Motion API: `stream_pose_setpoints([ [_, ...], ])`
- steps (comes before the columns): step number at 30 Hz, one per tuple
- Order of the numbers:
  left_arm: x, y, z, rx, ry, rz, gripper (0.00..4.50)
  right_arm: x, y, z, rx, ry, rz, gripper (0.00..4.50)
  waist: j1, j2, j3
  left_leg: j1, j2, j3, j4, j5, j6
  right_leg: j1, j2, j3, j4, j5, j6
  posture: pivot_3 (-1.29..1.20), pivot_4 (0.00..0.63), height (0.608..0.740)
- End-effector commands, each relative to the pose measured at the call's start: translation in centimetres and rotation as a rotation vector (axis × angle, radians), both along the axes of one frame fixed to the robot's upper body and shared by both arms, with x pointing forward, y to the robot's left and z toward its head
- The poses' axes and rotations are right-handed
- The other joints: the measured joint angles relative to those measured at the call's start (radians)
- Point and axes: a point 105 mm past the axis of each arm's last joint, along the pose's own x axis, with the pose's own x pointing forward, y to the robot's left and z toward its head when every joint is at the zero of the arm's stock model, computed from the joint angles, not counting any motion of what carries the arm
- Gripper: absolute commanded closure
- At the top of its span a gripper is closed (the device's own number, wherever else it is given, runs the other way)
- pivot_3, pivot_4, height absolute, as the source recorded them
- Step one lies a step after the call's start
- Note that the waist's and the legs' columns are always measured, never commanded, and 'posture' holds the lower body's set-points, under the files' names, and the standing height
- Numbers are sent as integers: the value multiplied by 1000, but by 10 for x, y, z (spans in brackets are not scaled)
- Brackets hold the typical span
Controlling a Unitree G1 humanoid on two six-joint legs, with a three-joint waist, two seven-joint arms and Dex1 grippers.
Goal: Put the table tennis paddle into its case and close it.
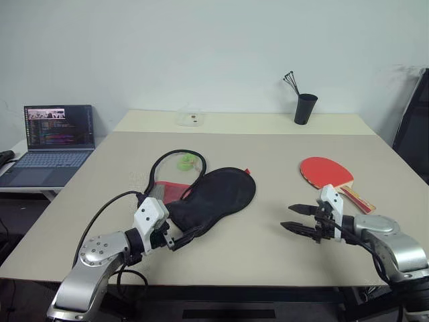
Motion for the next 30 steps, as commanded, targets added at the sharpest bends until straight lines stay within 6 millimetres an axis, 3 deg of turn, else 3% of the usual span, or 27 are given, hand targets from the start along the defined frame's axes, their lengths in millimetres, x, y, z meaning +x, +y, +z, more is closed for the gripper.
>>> stream_pose_setpoints([
  [1,4,-6,6,-4,-48,-31,0,-3,0,12,-10,-32,20,952,1,0,0,0,0,0,0,0,0,0,0,0,0,0,0,0,150,740],
  [9,13,-2,17,-42,-57,-61,0,-1,10,31,54,-53,-12,952,0,0,0,0,0,0,0,0,0,0,1,0,0,0,0,0,150,740],
  [14,21,13,29,-3,-76,-57,0,-3,32,24,89,-35,10,952,-1,0,0,0,-1,0,0,0,0,0,2,-1,0,0,0,0,150,740],
  [18,25,23,39,8,-29,-101,0,15,51,18,110,-50,-64,952,-2,0,0,0,-1,0,0,0,0,-1,3,0,1,0,0,0,150,740],
  [25,39,31,50,47,15,-164,0,51,61,8,131,32,-278,952,-2,0,0,-1,-1,1,0,0,0,-2,4,0,0,0,0,0,150,740],
  [30,29,34,53,39,118,-243,0,67,67,0,150,108,-371,952,-5,0,0,-3,-1,1,-1,0,0,-5,4,1,2,0,0,0,150,740],
])
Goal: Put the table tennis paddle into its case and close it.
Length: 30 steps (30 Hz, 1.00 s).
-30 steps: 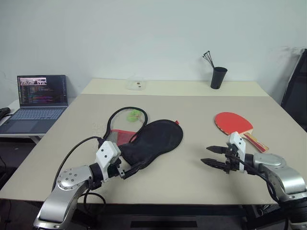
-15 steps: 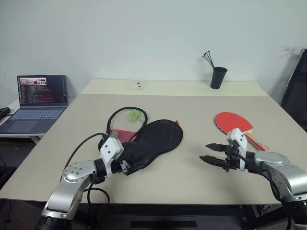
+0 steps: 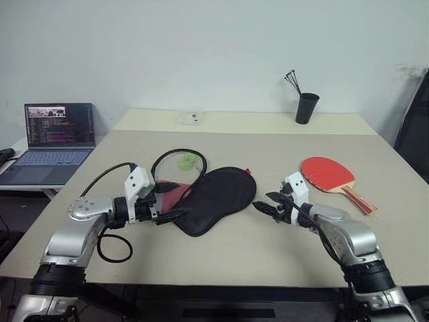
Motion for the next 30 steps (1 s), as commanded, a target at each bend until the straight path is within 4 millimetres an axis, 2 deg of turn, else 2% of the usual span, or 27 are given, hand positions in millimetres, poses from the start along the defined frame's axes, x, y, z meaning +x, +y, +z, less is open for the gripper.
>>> stream_pose_setpoints([
  [1,-2,3,14,-2,-9,-36,0,9,-1,7,20,2,-46,952,-1,0,0,0,0,0,0,0,0,0,0,0,0,0,0,0,150,740],
  [4,1,6,19,-12,-16,-23,0,9,10,4,39,33,-34,952,-1,0,0,0,0,0,0,0,0,0,1,0,0,0,0,0,150,740],
  [9,1,9,21,-5,-20,-13,0,10,42,0,34,41,23,952,-4,0,0,0,1,0,0,0,0,-1,2,1,1,0,0,0,150,740],
  [16,-1,10,21,1,-21,-3,0,10,67,-3,54,74,46,952,-11,0,0,0,2,0,0,0,0,-1,2,2,1,0,0,0,150,740],
  [19,-3,11,20,3,-21,1,0,5,76,1,98,99,78,952,-13,0,0,0,8,0,0,0,0,-1,4,2,1,0,0,0,150,740],
  [26,-5,12,17,10,-19,10,0,-6,83,-2,241,243,63,952,-13,0,0,0,11,0,0,0,0,-2,7,2,2,0,-1,0,150,740],
  [30,-4,11,15,10,-21,9,0,-4,98,10,378,304,54,952,-17,0,0,0,13,1,0,0,0,-4,9,3,3,0,-1,0,150,740],
])
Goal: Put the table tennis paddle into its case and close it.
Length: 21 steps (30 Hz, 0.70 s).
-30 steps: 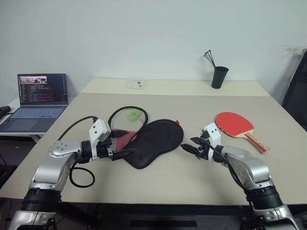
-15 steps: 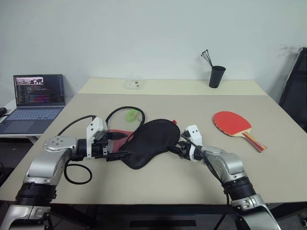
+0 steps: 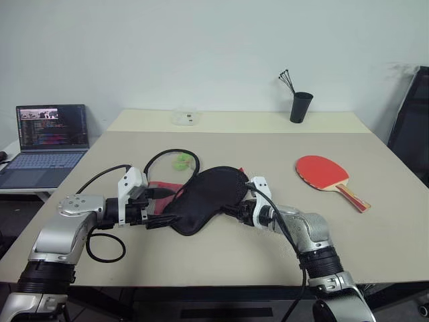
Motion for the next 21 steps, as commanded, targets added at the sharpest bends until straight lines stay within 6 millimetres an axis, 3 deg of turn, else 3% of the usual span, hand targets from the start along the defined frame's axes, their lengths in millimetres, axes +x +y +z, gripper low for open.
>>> stream_pose_setpoints([
  [1,-1,0,13,9,-62,-6,0,3,14,22,98,-4,3,952,-3,0,0,0,0,0,0,0,0,-1,0,0,1,0,0,0,150,740],
  [4,0,-2,13,7,-64,-7,0,4,24,26,124,9,-4,1541,-5,0,0,0,0,1,0,0,0,-2,0,1,2,0,0,0,150,740],
  [13,0,-4,11,2,-69,-12,0,2,38,27,143,29,-5,4483,-6,0,0,0,0,5,0,0,0,-2,0,1,3,0,-1,0,150,740],
  [17,-2,-6,10,-2,-73,-14,0,4,25,24,171,89,-45,4483,-6,0,0,0,0,5,0,0,0,-2,0,2,4,0,-1,0,150,740],
  [21,-3,-14,9,-6,-81,-35,0,11,4,35,210,121,-93,4483,-5,0,0,0,0,4,0,0,0,-2,0,2,4,0,-1,0,150,740],
])
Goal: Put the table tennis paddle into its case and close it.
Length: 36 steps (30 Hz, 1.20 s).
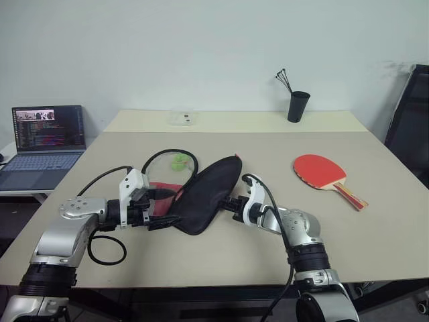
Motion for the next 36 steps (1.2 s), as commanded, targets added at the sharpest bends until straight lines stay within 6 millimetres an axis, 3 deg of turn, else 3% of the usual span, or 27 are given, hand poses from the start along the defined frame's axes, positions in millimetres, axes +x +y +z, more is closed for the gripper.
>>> stream_pose_setpoints([
  [1,-2,-14,11,1,-66,-49,0,7,-9,33,74,-31,-16,4483,0,0,0,0,0,0,0,0,0,0,0,0,0,0,0,0,150,740],
  [9,-2,-38,12,3,-90,-133,0,9,-62,31,11,75,-52,4483,1,0,0,0,-1,1,0,0,0,0,0,1,1,0,0,0,150,740],
  [13,7,-62,10,1,-112,-189,0,2,-92,24,-82,114,-18,4483,3,0,0,0,-1,1,0,0,0,0,0,1,1,0,0,0,150,740],
  [17,12,-78,11,-6,-135,-231,0,-1,-109,17,-164,128,-2,4483,-1,0,0,0,-1,3,0,0,1,0,1,3,1,0,0,0,150,740],
  [21,17,-93,14,-26,-155,-265,0,10,-128,19,-239,101,-19,4483,-6,0,0,1,-1,7,0,-1,2,-1,3,7,1,0,0,0,150,740],
  [30,20,-103,11,-32,-167,-288,0,37,-146,32,-322,34,-36,4483,-6,0,0,3,-1,16,0,-3,6,-3,5,16,2,0,0,0,150,740],
  [36,20,-103,7,-32,-167,-282,0,51,-147,39,-360,-2,-24,4483,-6,0,0,2,-1,19,0,-4,7,-5,5,18,1,0,0,0,150,740],
])
